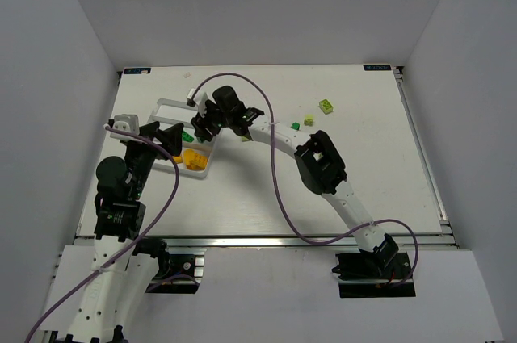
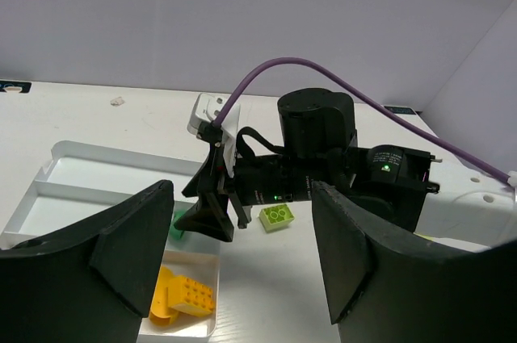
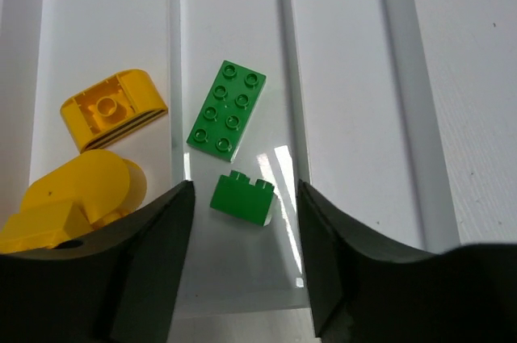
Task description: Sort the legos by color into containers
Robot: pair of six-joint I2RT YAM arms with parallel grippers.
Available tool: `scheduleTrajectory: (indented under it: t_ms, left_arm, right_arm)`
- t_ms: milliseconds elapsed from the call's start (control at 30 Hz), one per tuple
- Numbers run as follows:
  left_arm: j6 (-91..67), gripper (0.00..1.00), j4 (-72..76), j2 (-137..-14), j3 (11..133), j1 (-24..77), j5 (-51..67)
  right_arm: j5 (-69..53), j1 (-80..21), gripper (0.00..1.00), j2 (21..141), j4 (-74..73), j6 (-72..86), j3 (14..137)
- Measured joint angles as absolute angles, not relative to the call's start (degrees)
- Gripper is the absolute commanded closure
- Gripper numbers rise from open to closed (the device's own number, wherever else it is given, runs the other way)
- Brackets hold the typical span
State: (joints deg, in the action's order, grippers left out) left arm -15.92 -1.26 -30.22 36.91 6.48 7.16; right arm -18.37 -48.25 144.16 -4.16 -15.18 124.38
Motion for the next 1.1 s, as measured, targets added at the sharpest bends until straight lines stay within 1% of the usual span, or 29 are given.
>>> scheduleTrajectory:
  t_ms: [167, 233, 300, 333, 367, 400, 433, 500, 533, 567, 600, 633, 700, 733, 767, 800, 867, 933, 967, 1000, 1067, 1100]
  left_arm:
    - [-15.92, 0.21, -1.1, -30.89, 36.86, 6.48, 8.8]
    - [-15.9, 0.23, -0.34, -31.48, 36.69, 6.48, 10.13]
    - [-15.94, 0.36, 0.99, -32.23, 36.27, 6.48, 12.43]
    - [-16.05, 0.45, 1.72, -32.69, 36.05, 6.48, 13.65]
    - [-16.19, 0.65, 2.37, -33.45, 35.97, 6.48, 15.53]
    - [-16.64, 0.72, 3.16, -34.26, 35.94, 6.48, 17.58]
    - [-16.64, 0.76, 4.16, -35.27, 35.94, 6.48, 19.49]
    - [-17.26, 0.78, 6.72, -38.15, 35.92, 6.48, 24.25]
    - [-17.47, 0.77, 7.55, -39.24, 35.92, 6.5, 25.71]
    - [-18.39, 0.74, 8.95, -41.39, 35.92, 6.66, 28.21]
    - [-19.55, 0.69, 10.24, -43.97, 35.92, 6.85, 30.52]
    - [-20.49, 0.55, 11.53, -46.46, 35.97, 7.03, 32.56]
    - [-22.37, 0.44, 12.56, -52.45, 36.73, 8.1, 35.11]
    - [-23.29, 0.37, 12.51, -56.16, 37.67, 9.02, 35.73]
    - [-23.9, 0.35, 12.14, -59.77, 38.65, 10.26, 35.9]
    - [-24.25, 0.33, 11.46, -62.61, 39.62, 11.64, 35.7]
    - [-24.38, 0.31, 8.84, -67.99, 42.35, 15.44, 34.44]
    - [-23.75, 0.31, 5.93, -73.82, 47.16, 20.58, 31.7]
    - [-23.27, 0.3, 5.08, -76.53, 49.58, 22.79, 30.39]
    - [-22.7, 0.3, 3.73, -79.7, 52.69, 25.39, 28.71]
    - [-21.45, 0.3, 2.37, -85.3, 57.6, 29.19, 24.97]
    - [-20.62, 0.29, 1.58, -88.31, 60.23, 31.09, 22.83]
  right_arm:
    - [-18.35, -48.23, 0.34, 144.05, -4.08, -14.9, 123.94]
    - [-18.2, -48.03, 0.37, 143.7, -4.14, -14.7, 123.26]
    - [-17.98, -47.64, 0.4, 141.97, -4.69, -13.98, 121.14]
    - [-17.89, -47.27, 0.45, 139.94, -5.04, -13.08, 118.69]
    - [-17.65, -46.83, 0.49, 137.6, -5.43, -12.29, 115.98]
    - [-17.52, -46.15, 0.53, 134.5, -6.2, -11.51, 112.55]
    - [-17.47, -45.23, 0.66, 130.52, -6.74, -10.39, 108.4]
    - [-17.15, -42.5, 0.78, 121.49, -7.25, -7.97, 100.16]
    - [-17.19, -40.62, 0.84, 115.77, -7.64, -6.72, 95.31]
    - [-17.52, -38.52, 0.84, 110.59, -8.21, -6.02, 91.64]
    - [-18.17, -36.18, 0.84, 104.95, -8.99, -5.15, 88.14]
    - [-18.61, -33.43, 0.78, 99.22, -9.39, -4.56, 85.03]
    - [-19.51, -28.42, 0.64, 89.62, -9.96, -3.73, 79.7]
    - [-20.05, -26.13, 0.36, 84.88, -10.2, -3.62, 76.62]
    - [-20.64, -24.25, 0.18, 80.38, -10.59, -3.38, 73.47]
    - [-21.21, -22.81, 0.11, 76.77, -11.11, -2.98, 70.57]
    - [-22.61, -20.56, 0.11, 70.7, -12.01, -2.98, 64.86]
    - [-25.02, -17.91, 0.12, 65.49, -13.43, -2.76, 58.37]
    - [-26.61, -16.47, 0.18, 63.48, -13.98, -2.33, 55.53]
    - [-28.36, -14.63, 0.36, 61.93, -14.09, -1.89, 53.06]
    - [-31.51, -9.82, 0.58, 58.96, -14.98, -0.89, 48.75]
    - [-32.8, -7.57, 0.75, 57.98, -15.46, -0.23, 47.66]
